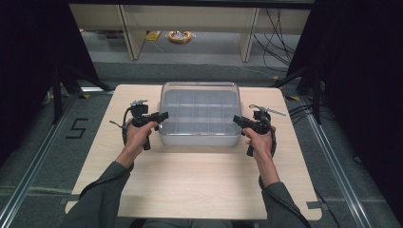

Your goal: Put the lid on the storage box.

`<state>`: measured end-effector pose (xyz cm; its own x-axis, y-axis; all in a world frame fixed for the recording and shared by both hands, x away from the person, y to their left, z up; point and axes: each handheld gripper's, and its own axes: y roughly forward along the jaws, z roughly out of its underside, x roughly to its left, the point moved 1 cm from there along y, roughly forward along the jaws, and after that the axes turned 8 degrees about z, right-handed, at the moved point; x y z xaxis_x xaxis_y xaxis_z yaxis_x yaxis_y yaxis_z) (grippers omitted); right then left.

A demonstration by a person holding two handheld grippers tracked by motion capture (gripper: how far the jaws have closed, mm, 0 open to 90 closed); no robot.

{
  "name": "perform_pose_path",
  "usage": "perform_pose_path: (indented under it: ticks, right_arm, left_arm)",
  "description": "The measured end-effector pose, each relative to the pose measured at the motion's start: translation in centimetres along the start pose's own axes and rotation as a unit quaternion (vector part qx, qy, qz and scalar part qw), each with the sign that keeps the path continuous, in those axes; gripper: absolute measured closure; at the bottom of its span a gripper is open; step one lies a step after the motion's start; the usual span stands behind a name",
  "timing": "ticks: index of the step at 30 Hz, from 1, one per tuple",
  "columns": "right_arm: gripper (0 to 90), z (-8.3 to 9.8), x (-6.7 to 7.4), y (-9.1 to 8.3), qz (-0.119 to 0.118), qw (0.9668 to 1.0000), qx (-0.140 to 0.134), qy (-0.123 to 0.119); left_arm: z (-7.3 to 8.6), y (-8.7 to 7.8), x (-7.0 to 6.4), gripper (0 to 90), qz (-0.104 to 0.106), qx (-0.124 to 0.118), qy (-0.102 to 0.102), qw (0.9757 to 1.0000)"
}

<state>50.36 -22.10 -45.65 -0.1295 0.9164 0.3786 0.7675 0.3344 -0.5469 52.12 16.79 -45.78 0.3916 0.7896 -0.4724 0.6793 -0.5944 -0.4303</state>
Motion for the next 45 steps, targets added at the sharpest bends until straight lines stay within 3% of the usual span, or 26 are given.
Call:
perform_pose_path:
  ticks: [3,4,6,7,8,9,10,11,12,13,23,24,25,29,31,32,33,34,35,36,37,38,39,41,42,45]
  right_arm:
    - [59.0,0.0,0.1,0.0,-0.002,1.0,0.002,0.003]
    - [59.0,-0.1,-0.3,0.2,-0.001,0.9998,-0.006,-0.019]
    - [59.1,-0.1,-0.3,0.2,-0.002,0.9998,-0.006,-0.016]
    - [59.1,0.1,0.4,0.0,-0.003,0.9996,0.012,0.024]
    - [59.1,0.1,0.4,0.0,-0.003,0.9996,0.012,0.024]
    - [58.9,0.1,0.7,-0.2,-0.002,0.9986,0.028,0.046]
    - [57.8,0.1,0.1,0.1,-0.007,0.9998,-0.001,0.017]
    - [57.8,0.1,0.1,0.1,-0.007,0.9998,-0.001,0.017]
    - [58.4,0.0,0.0,0.1,-0.012,0.9997,-0.002,0.02]
    - [58.1,-0.1,-0.4,0.2,-0.007,0.9999,-0.005,-0.008]
    - [57.8,-0.1,-0.4,0.3,-0.004,0.9999,-0.009,-0.01]
    - [57.5,-0.1,0.3,0.0,-0.004,0.9996,0.01,0.025]
    - [57.2,-0.2,0.2,0.2,-0.002,1.0,0.002,0.009]
    - [56.3,-0.3,0.5,0.1,0.006,0.9999,0.009,0.006]
    - [55.5,-0.4,0.4,0.2,0.013,0.9998,0.006,-0.015]
    - [54.8,-0.4,1.6,-0.3,0.013,0.9975,0.046,0.052]
    - [54.8,-0.4,1.6,-0.3,0.013,0.9975,0.046,0.052]
    - [54.5,-0.4,1.3,-0.1,0.015,0.9992,0.027,0.025]
    - [53.3,-0.5,1.8,-0.4,0.021,0.9972,0.051,0.051]
    - [57.6,-0.5,1.4,-0.2,0.038,0.9988,0.03,0.007]
    - [57.6,-0.5,1.4,-0.2,0.038,0.9988,0.03,0.007]
    - [55.3,-0.7,0.7,0.0,0.056,0.9963,0.007,-0.065]
    - [57.0,-0.7,1.0,-0.2,0.056,0.9973,0.018,-0.045]
    - [58.2,-0.7,0.2,0.1,0.043,0.9973,0.016,-0.057]
    - [57.6,-0.5,-0.2,0.2,0.056,0.9964,0.022,-0.06]
    - [57.7,-0.3,-0.4,0.1,0.049,0.9979,0.02,-0.037]
  left_arm:
    - [0.0,0.0,-0.1,51.6,-0.005,0.002,0.004,1.0]
    - [0.0,0.0,-0.2,51.6,-0.006,0.001,0.005,1.0]
    - [0.1,0.1,-0.2,51.3,-0.009,-0.003,0.002,1.0]
    - [0.1,0.1,-0.2,50.9,-0.012,-0.004,0.003,0.9999]
    - [0.1,0.1,-0.2,50.9,-0.019,-0.002,0.009,0.9998]
    - [0.2,0.1,-0.3,53.6,-0.035,0.0,0.037,0.9987]
    - [0.3,0.2,-0.3,54.0,-0.036,0.003,0.046,0.9983]
    - [0.4,0.3,-0.2,54.0,-0.034,0.012,0.046,0.9983]
    - [0.5,0.4,-0.1,53.7,-0.03,0.02,0.037,0.9986]
    - [0.5,0.5,0.0,53.7,-0.024,0.014,0.022,0.9994]
    - [0.4,0.4,0.4,55.9,-0.018,0.017,0.014,0.9996]
    - [0.4,0.4,0.4,56.4,-0.019,0.017,0.015,0.9996]
    - [0.4,0.4,0.4,56.8,-0.021,0.016,0.017,0.9995]
    - [0.2,0.2,0.4,60.1,-0.025,0.016,0.023,0.9993]
    - [0.2,0.1,0.5,62.7,-0.026,0.021,0.027,0.9991]
    - [0.1,0.1,0.5,63.1,-0.026,0.025,0.03,0.9989]
    - [0.1,0.1,0.5,63.1,-0.027,0.028,0.032,0.9987]
    - [0.0,0.2,0.4,63.1,-0.028,0.025,0.03,0.9988]
    - [0.0,0.2,0.4,63.1,-0.029,0.025,0.029,0.9989]
    - [0.0,0.2,0.3,63.2,-0.03,0.026,0.03,0.9988]
    - [0.1,0.2,0.3,63.2,-0.031,0.025,0.033,0.9987]
    - [0.1,0.2,0.3,63.2,-0.032,0.024,0.033,0.9986]
    - [0.1,0.3,0.3,63.2,-0.031,0.023,0.033,0.9987]
    - [0.1,0.3,0.3,63.2,-0.03,0.023,0.033,0.9987]
    - [0.1,0.2,0.4,63.3,-0.03,0.025,0.033,0.9987]
    - [0.1,0.2,0.4,63.2,-0.03,0.026,0.027,0.9988]
